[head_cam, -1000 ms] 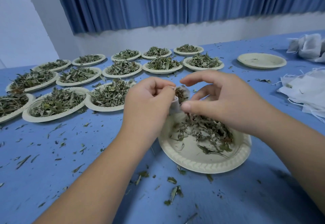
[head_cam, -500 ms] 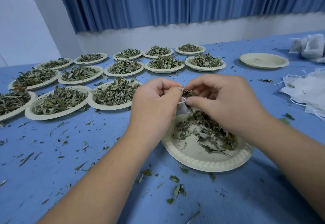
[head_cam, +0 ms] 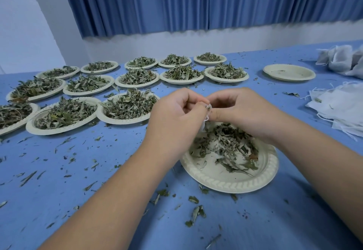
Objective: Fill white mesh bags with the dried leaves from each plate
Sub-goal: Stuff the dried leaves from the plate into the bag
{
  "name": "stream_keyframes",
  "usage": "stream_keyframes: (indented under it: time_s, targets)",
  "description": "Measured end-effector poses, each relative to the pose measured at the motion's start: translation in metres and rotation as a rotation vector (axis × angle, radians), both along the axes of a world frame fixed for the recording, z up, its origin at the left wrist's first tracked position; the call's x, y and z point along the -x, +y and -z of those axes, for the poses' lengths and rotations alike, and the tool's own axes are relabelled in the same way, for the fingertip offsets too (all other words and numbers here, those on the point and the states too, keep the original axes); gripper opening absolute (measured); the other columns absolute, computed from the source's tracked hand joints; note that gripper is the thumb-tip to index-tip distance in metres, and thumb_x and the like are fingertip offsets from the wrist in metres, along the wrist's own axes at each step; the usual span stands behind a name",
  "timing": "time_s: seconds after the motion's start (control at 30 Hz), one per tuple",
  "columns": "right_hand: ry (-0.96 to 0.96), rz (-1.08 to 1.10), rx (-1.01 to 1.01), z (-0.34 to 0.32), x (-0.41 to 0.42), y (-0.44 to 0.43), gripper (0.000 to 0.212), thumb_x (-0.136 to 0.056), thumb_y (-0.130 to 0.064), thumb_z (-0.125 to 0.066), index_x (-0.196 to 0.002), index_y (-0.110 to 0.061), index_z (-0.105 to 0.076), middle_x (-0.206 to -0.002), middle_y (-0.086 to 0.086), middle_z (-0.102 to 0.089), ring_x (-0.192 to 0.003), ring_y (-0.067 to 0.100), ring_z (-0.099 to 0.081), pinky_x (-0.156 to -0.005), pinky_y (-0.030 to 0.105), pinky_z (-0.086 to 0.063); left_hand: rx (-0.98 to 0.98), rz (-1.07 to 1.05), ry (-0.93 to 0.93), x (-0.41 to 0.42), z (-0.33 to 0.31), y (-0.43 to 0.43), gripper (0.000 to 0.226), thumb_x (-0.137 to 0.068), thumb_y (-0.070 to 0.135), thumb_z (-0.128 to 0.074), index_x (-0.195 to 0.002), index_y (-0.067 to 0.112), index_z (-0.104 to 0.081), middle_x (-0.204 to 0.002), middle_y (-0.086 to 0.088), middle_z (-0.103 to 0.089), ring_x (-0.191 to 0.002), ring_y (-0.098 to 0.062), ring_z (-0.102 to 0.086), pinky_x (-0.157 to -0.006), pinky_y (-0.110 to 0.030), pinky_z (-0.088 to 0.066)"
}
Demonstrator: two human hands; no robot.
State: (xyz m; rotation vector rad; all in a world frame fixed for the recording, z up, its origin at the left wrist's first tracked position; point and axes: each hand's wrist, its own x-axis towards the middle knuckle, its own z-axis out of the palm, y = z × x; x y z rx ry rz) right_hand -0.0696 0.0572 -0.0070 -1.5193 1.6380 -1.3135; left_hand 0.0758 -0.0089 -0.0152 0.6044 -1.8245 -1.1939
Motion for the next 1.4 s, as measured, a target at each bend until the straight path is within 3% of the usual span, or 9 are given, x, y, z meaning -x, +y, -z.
stream_keyframes:
  time_s: [0.17,0.37,0.53,0.67,0.73,0.9,1.07,1.2,1.4]
  targets:
    - [0.207,0.091,-0.004,-0.01,-0.007,-0.013,0.007,-0.075,-0.01,-0.073,-0.076,-0.017,-0.072,-0.065,-0.004,-0.067,-0.06,0.005,-0.054,-0.06,0.023,-0.043,0.041,-0.043,-0.011,-0.001,-0.001,-0.005,0.019,-0.088,0.01,-0.063,-0.074,0.022,-0.069,-0.063,-0.001,-0.067,-0.048,-0.007,-0.052,-0.05,-0.024,-0.042]
    - [0.336,0.174,0.006,-0.011,-0.011,-0.026,0.007,-0.069,-0.012,-0.071,-0.067,-0.017,-0.067,-0.047,-0.012,-0.051,-0.045,0.0,-0.039,-0.045,0.015,-0.032,0.022,-0.033,0.007,-0.003,0.0,-0.012,0.026,-0.086,0.007,-0.062,-0.067,0.025,-0.067,-0.054,0.01,-0.06,-0.04,-0.001,-0.045,-0.043,-0.014,-0.036]
    - [0.423,0.274,0.079,0.001,-0.015,-0.025,0.01,-0.073,-0.022,-0.067,-0.065,-0.021,-0.061,-0.053,-0.009,-0.055,-0.047,0.001,-0.045,-0.043,0.012,-0.033,-0.06,0.008,0.075,-0.003,-0.001,-0.011,0.012,-0.072,0.019,-0.059,-0.064,0.024,-0.067,-0.054,0.007,-0.06,-0.038,-0.003,-0.043,-0.041,-0.013,-0.033]
    - [0.318,0.241,0.125,0.003,-0.016,-0.017,0.018,-0.081,-0.037,-0.066,-0.07,-0.023,-0.067,-0.062,-0.013,-0.065,-0.054,0.005,-0.058,-0.052,0.019,-0.043,0.08,-0.097,0.064,-0.007,-0.003,-0.01,0.018,-0.082,0.011,-0.064,-0.071,0.025,-0.065,-0.06,0.004,-0.064,-0.048,-0.003,-0.053,-0.045,-0.012,-0.039]
    - [0.244,0.216,0.107,0.003,-0.015,-0.013,0.021,-0.08,-0.039,-0.068,-0.07,-0.02,-0.066,-0.059,-0.009,-0.065,-0.052,0.012,-0.062,-0.049,0.022,-0.045,0.193,-0.142,-0.026,-0.009,-0.003,-0.011,0.002,-0.08,0.024,-0.063,-0.079,0.026,-0.062,-0.065,0.001,-0.063,-0.051,-0.003,-0.052,-0.05,-0.012,-0.039]
    - [0.18,0.205,0.046,0.001,-0.01,-0.01,0.02,-0.074,-0.036,-0.067,-0.074,-0.017,-0.065,-0.057,-0.006,-0.066,-0.052,0.015,-0.067,-0.047,0.028,-0.046,0.423,-0.228,-0.329,-0.012,-0.002,-0.014,0.029,-0.074,0.053,-0.06,-0.071,0.025,-0.051,-0.05,0.009,-0.051,-0.051,-0.004,-0.048,-0.05,-0.017,-0.038]
    - [0.084,0.149,0.017,0.0,-0.01,-0.01,0.021,-0.079,-0.033,-0.07,-0.078,-0.012,-0.066,-0.057,0.002,-0.067,-0.054,0.02,-0.068,-0.046,0.028,-0.051,0.536,-0.231,-0.469,-0.013,-0.004,-0.014,0.026,-0.086,0.034,-0.054,-0.066,0.017,-0.055,-0.054,0.005,-0.051,-0.053,-0.011,-0.047,-0.047,-0.023,-0.034]
    - [0.033,0.097,0.049,-0.005,-0.01,-0.004,0.019,-0.084,-0.03,-0.07,-0.088,-0.012,-0.066,-0.065,-0.006,-0.068,-0.058,0.013,-0.067,-0.05,0.02,-0.05,0.331,-0.235,-0.362,-0.013,-0.005,-0.017,0.03,-0.088,0.031,-0.05,-0.065,0.012,-0.057,-0.045,0.01,-0.048,-0.045,-0.005,-0.041,-0.044,-0.016,-0.031]
    - [0.42,0.21,0.197,-0.01,-0.015,0.005,0.035,-0.06,-0.05,-0.075,-0.083,-0.034,-0.054,-0.084,-0.012,-0.056,-0.056,0.006,-0.056,-0.056,0.013,-0.043,0.032,-0.214,-0.224,-0.015,-0.006,-0.022,0.037,-0.091,0.025,-0.052,-0.054,0.025,-0.06,-0.055,0.01,-0.059,-0.044,-0.004,-0.043,-0.052,-0.027,-0.035]
